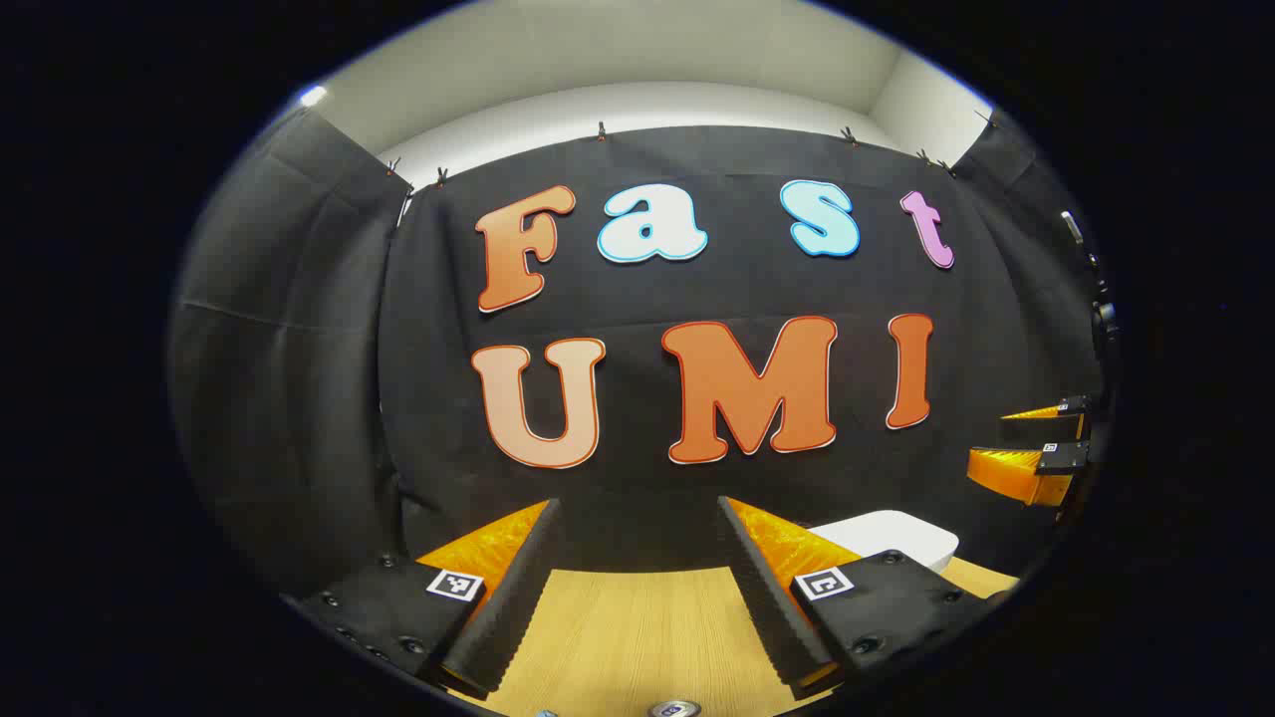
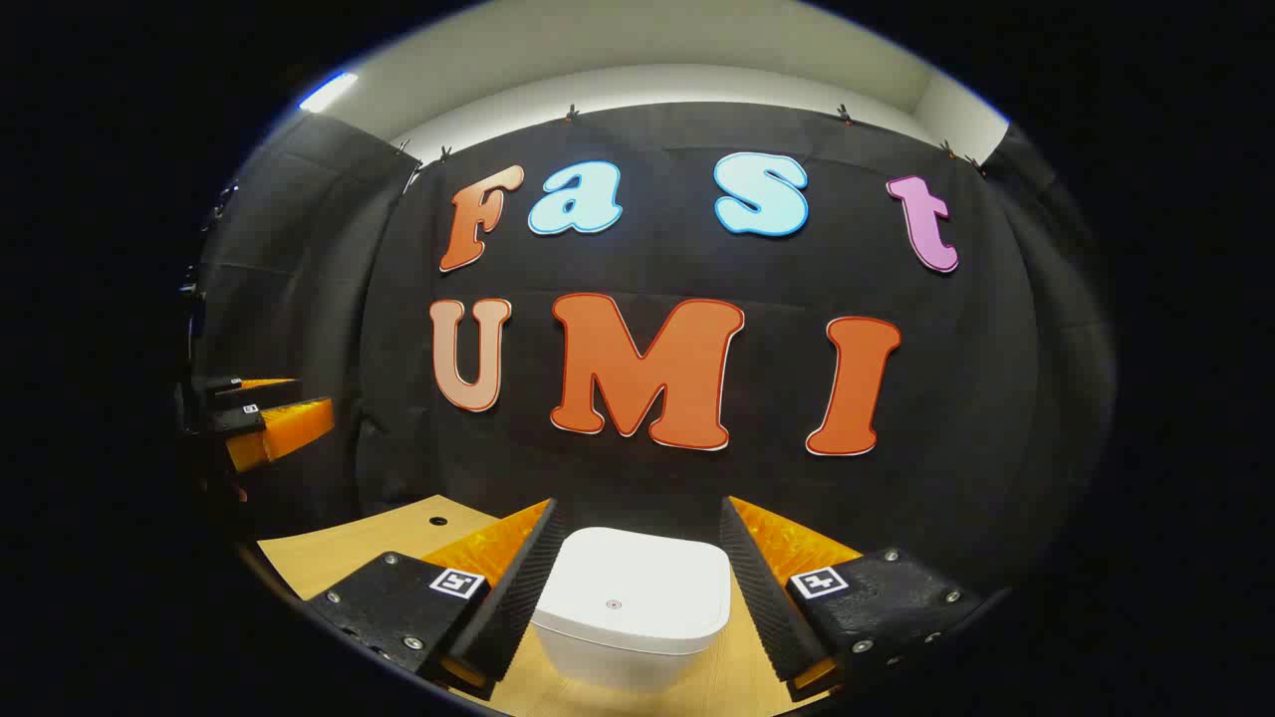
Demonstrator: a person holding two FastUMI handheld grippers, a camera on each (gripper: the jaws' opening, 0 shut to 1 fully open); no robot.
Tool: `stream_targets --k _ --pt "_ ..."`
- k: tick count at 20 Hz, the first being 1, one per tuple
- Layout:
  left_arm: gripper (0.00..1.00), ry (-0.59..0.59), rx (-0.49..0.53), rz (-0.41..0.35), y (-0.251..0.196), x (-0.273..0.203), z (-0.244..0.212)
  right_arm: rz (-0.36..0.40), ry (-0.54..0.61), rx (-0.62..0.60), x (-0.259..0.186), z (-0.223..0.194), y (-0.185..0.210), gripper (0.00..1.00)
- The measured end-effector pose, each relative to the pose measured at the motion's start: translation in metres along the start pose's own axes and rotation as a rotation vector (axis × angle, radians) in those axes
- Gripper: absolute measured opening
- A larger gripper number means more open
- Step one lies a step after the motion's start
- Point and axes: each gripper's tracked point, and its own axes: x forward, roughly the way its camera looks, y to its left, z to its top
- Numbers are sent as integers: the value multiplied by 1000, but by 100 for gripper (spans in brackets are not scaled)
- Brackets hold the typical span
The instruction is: Press the lid of the desktop garbage bin to open it, pick up the crumpled paper on the desktop and throw it into the bin, then pick up the pop can on the desktop and drop it into the bin, and finally close the garbage bin lid.
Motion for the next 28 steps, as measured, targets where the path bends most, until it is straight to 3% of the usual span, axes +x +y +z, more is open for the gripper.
stream_targets --k 14,18,22,24,28 --pt "98 52 14 114 5 -13 -18 94 13 39 28 -13 1 96" --pt "99 51 24 110 12 -11 -17 88 29 36 36 -19 8 95" --pt "100 46 12 77 30 -2 -22 36 29 20 42 -16 14 95" --pt "96 44 8 40 40 4 -22 -21 38 6 44 -18 14 95" --pt "100 12 34 -17 65 17 -21 -127 45 -14 44 -11 18 95"
